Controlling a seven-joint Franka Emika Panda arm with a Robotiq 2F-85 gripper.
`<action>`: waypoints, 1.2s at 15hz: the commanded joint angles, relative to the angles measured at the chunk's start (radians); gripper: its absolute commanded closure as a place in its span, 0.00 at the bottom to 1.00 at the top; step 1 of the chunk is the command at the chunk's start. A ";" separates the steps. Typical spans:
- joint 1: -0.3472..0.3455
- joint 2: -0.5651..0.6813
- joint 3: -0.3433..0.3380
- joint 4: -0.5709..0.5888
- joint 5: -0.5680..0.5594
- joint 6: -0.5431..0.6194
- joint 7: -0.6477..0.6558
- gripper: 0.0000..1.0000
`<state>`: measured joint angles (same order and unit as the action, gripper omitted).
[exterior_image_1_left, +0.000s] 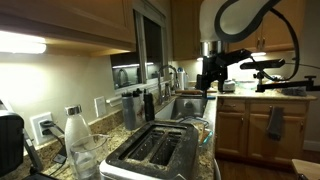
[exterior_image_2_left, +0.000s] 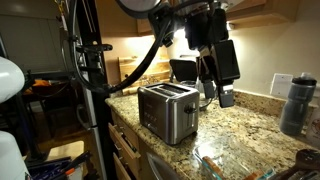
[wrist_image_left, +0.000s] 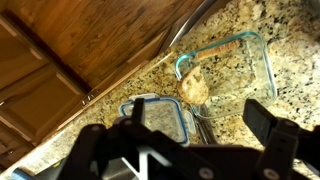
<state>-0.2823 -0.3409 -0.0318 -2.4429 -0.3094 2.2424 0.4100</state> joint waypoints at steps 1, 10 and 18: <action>0.022 0.071 -0.051 0.032 0.061 0.030 -0.065 0.00; 0.027 0.213 -0.148 0.110 0.209 0.041 -0.316 0.00; 0.031 0.354 -0.170 0.195 0.371 0.036 -0.565 0.00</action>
<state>-0.2736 -0.0522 -0.1756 -2.2900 -0.0057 2.2712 -0.0590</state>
